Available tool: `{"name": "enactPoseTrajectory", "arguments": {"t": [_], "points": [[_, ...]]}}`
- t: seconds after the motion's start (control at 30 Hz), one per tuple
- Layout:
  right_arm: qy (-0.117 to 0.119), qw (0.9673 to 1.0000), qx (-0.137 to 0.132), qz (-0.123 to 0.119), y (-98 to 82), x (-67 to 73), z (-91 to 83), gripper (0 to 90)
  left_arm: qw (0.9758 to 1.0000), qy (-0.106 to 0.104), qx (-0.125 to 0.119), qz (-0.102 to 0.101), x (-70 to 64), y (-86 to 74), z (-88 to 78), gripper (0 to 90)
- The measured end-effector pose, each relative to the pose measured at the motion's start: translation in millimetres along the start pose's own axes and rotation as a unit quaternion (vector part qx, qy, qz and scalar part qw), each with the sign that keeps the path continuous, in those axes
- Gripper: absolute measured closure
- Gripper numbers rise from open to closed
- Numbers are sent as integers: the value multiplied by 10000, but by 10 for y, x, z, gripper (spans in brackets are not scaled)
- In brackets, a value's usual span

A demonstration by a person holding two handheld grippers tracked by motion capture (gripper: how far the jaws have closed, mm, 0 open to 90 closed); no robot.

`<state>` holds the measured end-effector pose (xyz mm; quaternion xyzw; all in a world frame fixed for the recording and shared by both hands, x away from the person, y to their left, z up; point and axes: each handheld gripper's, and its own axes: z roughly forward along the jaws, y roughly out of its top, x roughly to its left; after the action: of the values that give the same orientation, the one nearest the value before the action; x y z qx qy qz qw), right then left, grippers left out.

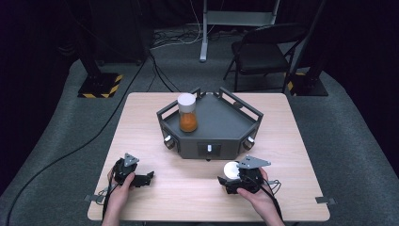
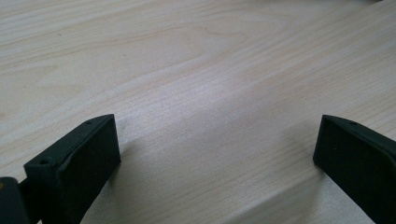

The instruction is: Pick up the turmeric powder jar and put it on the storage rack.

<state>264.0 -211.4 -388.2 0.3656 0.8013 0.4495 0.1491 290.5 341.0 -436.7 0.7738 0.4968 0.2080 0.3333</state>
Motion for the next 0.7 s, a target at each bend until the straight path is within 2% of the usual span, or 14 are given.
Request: {"name": "enactPoseTrajectory", "arguments": {"t": [0.07,0.13,0.2,0.43,0.7], "points": [[-12,10000,-62,-74,-23,14,-6,245,10000,-1,0,2,0,0,0,0],[-34,9999,-78,-144,-28,28,-17,284,10000,-1,1,1,0,0,0,0],[-85,9997,-63,-222,-23,50,-26,290,10000,-2,1,3,1,0,0,0],[-186,9996,26,-212,26,66,-44,293,10000,-2,0,1,1,0,0,0],[-247,9995,-69,-191,143,26,-147,294,10000,-2,0,1,0,0,0,0]]}}
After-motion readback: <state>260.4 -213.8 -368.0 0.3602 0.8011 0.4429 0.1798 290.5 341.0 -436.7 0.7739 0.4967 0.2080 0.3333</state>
